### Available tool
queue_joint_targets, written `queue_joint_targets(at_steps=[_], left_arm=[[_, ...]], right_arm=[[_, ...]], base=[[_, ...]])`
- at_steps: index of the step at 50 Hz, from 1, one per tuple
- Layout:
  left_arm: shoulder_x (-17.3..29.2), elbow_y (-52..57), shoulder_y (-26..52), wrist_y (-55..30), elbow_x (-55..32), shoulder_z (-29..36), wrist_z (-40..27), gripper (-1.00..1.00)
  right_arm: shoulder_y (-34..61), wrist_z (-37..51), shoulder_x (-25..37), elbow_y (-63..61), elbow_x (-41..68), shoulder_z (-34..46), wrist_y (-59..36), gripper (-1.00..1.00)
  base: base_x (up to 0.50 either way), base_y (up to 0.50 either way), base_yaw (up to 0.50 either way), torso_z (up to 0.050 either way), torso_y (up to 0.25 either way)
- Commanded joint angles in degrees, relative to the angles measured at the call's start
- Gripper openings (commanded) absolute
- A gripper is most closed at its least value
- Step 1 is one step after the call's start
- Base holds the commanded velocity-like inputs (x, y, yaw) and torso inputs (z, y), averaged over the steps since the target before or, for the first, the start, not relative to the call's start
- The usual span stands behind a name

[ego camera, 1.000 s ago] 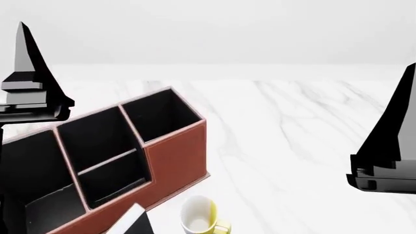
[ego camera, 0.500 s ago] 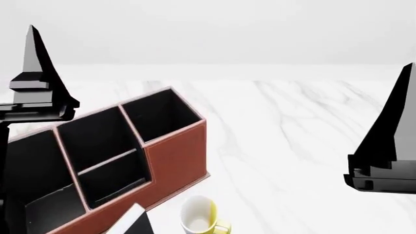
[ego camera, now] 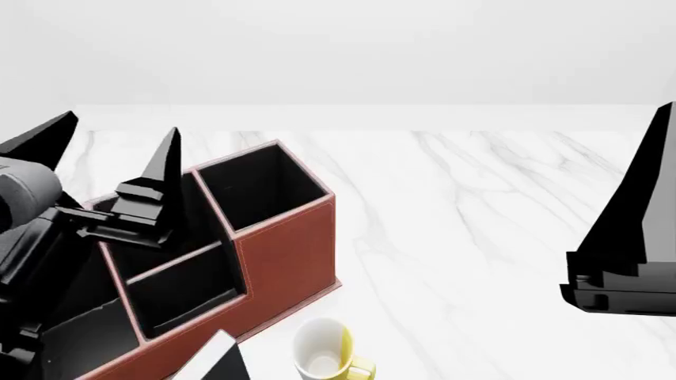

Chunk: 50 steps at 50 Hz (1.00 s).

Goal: Pick up the book and place it in the right compartment of the caddy.

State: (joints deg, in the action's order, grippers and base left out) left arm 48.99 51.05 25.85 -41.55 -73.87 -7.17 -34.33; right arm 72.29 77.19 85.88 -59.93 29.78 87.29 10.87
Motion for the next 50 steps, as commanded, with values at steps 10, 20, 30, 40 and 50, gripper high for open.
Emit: queue_joint_targets(at_steps=[10,20,30,40,50], left_arm=[[5.1,1.3,-8.4,-2.8,-8.6,0.0,2.9,1.00],[6.0,2.1,-14.3,-3.7,-6.6,-0.1,5.4,1.00],[5.9,2.1,-22.0,-3.9,-3.1,-0.6,8.7,1.00],[6.1,1.1,-26.5,-4.6,-0.5,-0.2,10.4,1.00],[4.2,-2.0,-27.4,-5.3,6.4,4.4,13.5,1.00]], right_arm=[[5.4,0.3,-0.1,0.0,0.2,5.6,-0.1,1.00],[7.6,0.3,0.1,0.0,0.2,7.8,0.0,1.00],[10.9,0.5,0.0,0.0,0.1,11.4,0.0,1.00],[14.5,1.0,-0.4,0.0,0.1,15.1,-0.3,1.00],[17.5,1.3,-0.9,0.0,0.3,18.1,-0.5,1.00]], base=[[0.00,0.00,0.00,0.000,0.000],[0.00,0.00,0.00,0.000,0.000],[0.00,0.00,0.00,0.000,0.000],[0.00,0.00,0.00,0.000,0.000],[0.00,0.00,0.00,0.000,0.000]])
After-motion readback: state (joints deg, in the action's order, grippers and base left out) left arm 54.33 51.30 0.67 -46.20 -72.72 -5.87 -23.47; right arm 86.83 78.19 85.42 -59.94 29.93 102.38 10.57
